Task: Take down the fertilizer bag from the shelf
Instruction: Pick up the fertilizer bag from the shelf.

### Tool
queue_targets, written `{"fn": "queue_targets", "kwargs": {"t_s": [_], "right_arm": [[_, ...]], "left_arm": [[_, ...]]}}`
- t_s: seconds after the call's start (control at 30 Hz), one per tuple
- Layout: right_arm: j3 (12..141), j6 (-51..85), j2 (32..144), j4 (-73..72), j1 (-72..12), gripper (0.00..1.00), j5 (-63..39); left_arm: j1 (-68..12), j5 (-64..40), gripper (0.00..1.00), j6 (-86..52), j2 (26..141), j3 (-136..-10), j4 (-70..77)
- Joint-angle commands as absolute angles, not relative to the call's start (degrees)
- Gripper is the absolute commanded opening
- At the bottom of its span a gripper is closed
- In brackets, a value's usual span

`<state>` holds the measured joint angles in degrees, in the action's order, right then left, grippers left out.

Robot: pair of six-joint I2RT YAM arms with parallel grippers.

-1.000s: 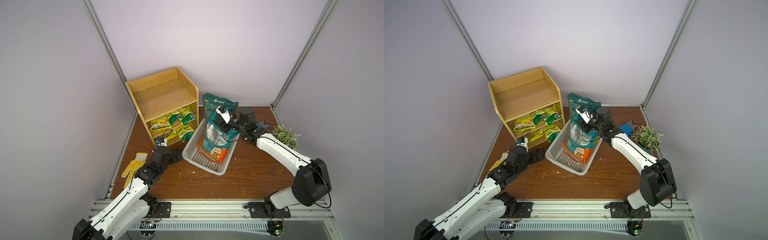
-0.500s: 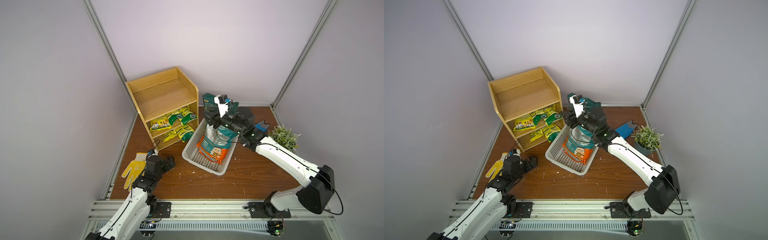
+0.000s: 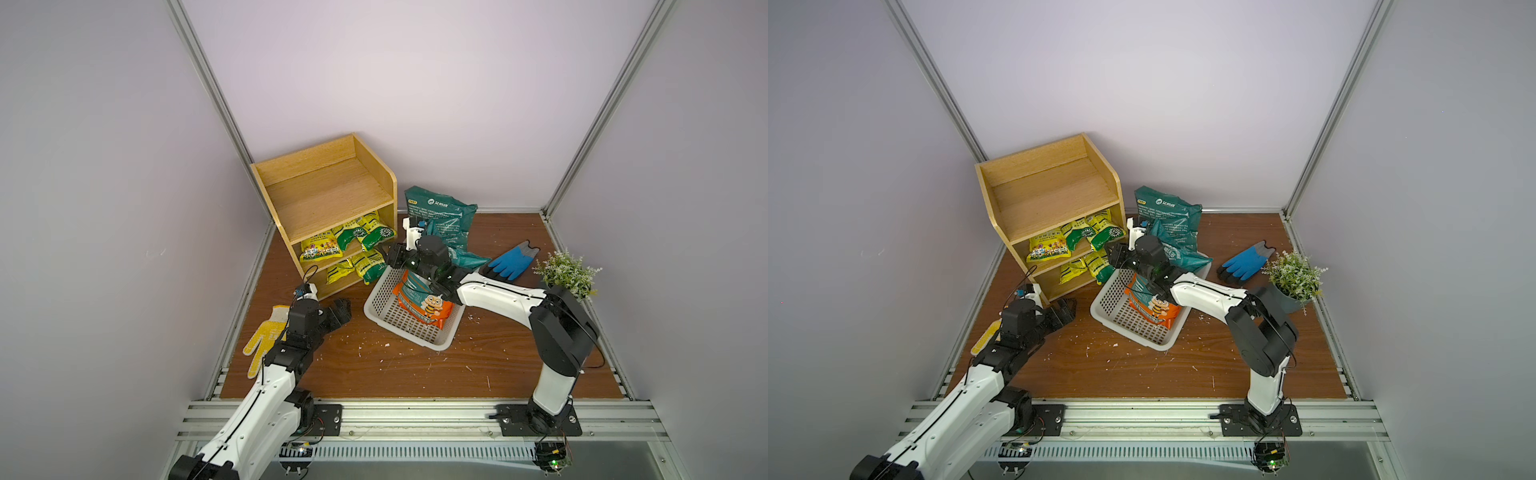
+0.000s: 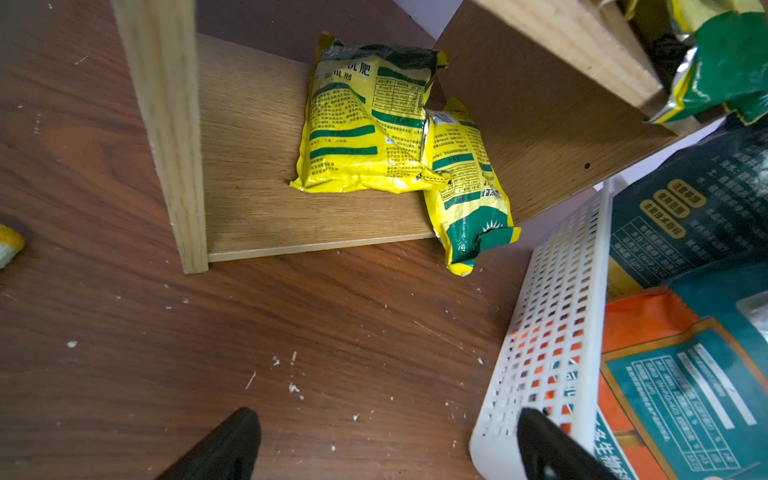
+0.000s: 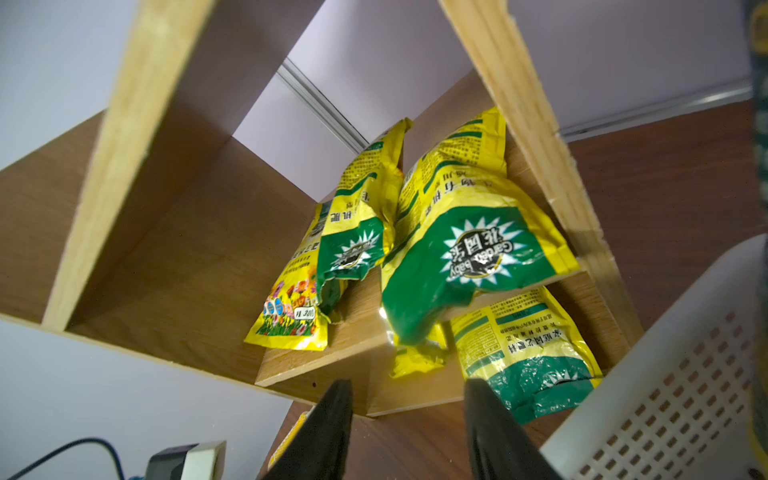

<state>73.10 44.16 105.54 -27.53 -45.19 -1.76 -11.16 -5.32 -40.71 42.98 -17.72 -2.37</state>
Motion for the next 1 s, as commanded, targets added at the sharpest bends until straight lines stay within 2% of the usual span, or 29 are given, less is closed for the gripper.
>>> {"fn": "queue_targets", "kwargs": {"t_s": [0.0,0.17,0.27,0.33,0.47,0.5,0.73,0.97], "right_arm": [[77.29,49.61,107.67,-33.79,-45.12,0.52,-1.75],[80.47,51.42,111.98,-35.73,-45.16,0.52,-0.97],[82.11,51.06,113.70,-35.85,-45.03,0.47,0.37],[82.35,51.15,114.16,-36.72,-44.93,0.35,1.12],[81.60,50.24,113.38,-37.46,-44.65,0.03,2.37],[80.89,50.07,112.83,-37.84,-44.59,0.00,2.61],[73.66,43.14,103.86,-38.56,-44.62,0.00,4.31],[70.07,32.19,94.93,-33.09,-44.94,0.00,3.25]], "left_arm": [[-10.46,-5.70,0.99,-38.60,43.07,-18.14,-2.15],[-10.46,-5.34,0.99,-38.48,42.37,-17.34,-1.81],[-10.46,-5.01,1.00,-38.41,42.13,-17.37,-1.67],[-10.46,-4.92,1.00,-38.23,41.93,-17.51,-1.92],[-10.46,-4.62,0.99,-38.18,41.67,-17.49,-2.28],[-10.46,-4.53,1.00,-38.12,41.58,-17.50,-2.33],[-10.46,-4.40,0.99,-38.10,41.67,-17.88,-2.46],[-10.46,-4.53,1.00,-37.73,42.88,-18.58,-2.46]]}}
